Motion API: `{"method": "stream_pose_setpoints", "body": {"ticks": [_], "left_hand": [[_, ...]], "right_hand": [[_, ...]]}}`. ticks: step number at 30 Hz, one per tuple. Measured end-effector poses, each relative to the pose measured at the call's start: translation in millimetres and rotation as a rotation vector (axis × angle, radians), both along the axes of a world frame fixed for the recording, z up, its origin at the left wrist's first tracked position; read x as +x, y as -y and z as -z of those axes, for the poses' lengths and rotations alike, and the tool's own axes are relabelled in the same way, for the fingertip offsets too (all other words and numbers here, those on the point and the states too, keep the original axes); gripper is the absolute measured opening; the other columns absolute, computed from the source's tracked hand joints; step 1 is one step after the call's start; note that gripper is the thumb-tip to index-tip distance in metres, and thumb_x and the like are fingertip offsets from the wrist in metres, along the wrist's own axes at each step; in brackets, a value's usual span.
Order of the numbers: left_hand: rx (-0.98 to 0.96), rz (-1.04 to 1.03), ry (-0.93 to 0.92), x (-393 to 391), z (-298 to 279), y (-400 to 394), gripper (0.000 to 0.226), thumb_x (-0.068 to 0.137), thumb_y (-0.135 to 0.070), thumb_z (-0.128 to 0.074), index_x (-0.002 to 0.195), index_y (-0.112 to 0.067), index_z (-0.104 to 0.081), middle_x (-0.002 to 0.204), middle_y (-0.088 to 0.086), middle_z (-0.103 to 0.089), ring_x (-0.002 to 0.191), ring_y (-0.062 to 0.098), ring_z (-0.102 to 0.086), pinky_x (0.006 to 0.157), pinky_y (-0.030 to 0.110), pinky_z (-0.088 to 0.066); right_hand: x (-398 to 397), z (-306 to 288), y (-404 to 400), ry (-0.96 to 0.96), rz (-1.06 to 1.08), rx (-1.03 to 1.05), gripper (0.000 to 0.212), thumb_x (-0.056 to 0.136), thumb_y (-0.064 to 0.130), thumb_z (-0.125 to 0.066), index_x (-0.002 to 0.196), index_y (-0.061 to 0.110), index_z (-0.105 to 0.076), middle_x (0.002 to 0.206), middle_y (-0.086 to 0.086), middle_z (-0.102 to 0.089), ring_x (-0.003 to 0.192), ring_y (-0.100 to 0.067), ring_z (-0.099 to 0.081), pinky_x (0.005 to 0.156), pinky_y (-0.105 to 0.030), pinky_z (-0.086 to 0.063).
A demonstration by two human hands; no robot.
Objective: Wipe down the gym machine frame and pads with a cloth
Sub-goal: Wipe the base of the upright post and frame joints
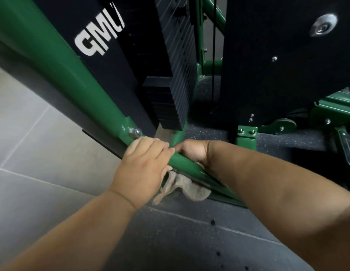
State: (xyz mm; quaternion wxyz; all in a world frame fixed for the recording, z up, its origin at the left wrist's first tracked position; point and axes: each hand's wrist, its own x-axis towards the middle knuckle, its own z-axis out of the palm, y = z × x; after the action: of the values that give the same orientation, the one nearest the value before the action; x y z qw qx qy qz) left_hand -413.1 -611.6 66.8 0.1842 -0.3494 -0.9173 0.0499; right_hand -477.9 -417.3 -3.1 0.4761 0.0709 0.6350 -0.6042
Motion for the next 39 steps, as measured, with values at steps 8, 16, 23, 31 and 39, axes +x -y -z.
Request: {"method": "stream_pose_setpoints", "body": {"ticks": [8,16,23,31,39], "left_hand": [[0.049,-0.029,0.002,2,-1,-4,0.044,0.08,-0.032,-0.086,0.119,-0.018,-0.074,0.115,-0.001,-0.068,0.108,0.027,-0.058,0.11,0.04,-0.034],[0.079,-0.037,0.006,5,2,-3,0.045,0.081,-0.03,-0.087,0.122,-0.016,-0.076,0.118,0.0,-0.07,0.114,0.027,-0.059,0.115,0.041,-0.033],[0.072,-0.048,-0.028,7,3,-6,0.046,0.078,-0.028,-0.088,0.12,-0.014,-0.076,0.117,0.003,-0.07,0.113,0.032,-0.062,0.114,0.043,-0.033],[0.07,-0.075,-0.024,7,0,-11,0.048,0.075,-0.028,-0.091,0.119,-0.014,-0.077,0.111,0.001,-0.069,0.104,0.032,-0.059,0.107,0.045,-0.036],[0.083,-0.093,-0.019,7,5,-9,0.05,0.074,-0.028,-0.092,0.119,-0.015,-0.077,0.115,0.001,-0.07,0.109,0.031,-0.057,0.109,0.047,-0.037]], "right_hand": [[19,42,-31,-0.042,0.165,0.067,0.037,0.101,0.032,-0.056,0.086,0.012,-0.083,0.094,-0.018,-0.078,0.078,-0.029,-0.073,0.082,-0.042,-0.059],[62,85,-81,-0.034,0.227,0.252,0.035,0.109,0.014,-0.044,0.104,0.005,-0.076,0.098,-0.015,-0.078,0.074,-0.019,-0.076,0.065,-0.022,-0.059],[33,25,-25,-0.179,0.226,0.123,0.055,0.086,0.051,-0.055,0.104,0.004,-0.078,0.107,-0.016,-0.079,0.104,-0.031,-0.074,0.104,-0.046,-0.054],[105,75,-102,-0.164,0.155,0.391,0.077,0.094,0.081,-0.041,0.119,0.018,-0.077,0.129,-0.007,-0.072,0.116,-0.02,-0.067,0.114,-0.037,-0.041],[155,125,-160,-0.299,-0.107,0.927,0.104,0.078,0.057,0.023,0.165,0.028,-0.025,0.173,-0.002,-0.024,0.159,-0.02,-0.018,0.127,-0.035,-0.01]]}}
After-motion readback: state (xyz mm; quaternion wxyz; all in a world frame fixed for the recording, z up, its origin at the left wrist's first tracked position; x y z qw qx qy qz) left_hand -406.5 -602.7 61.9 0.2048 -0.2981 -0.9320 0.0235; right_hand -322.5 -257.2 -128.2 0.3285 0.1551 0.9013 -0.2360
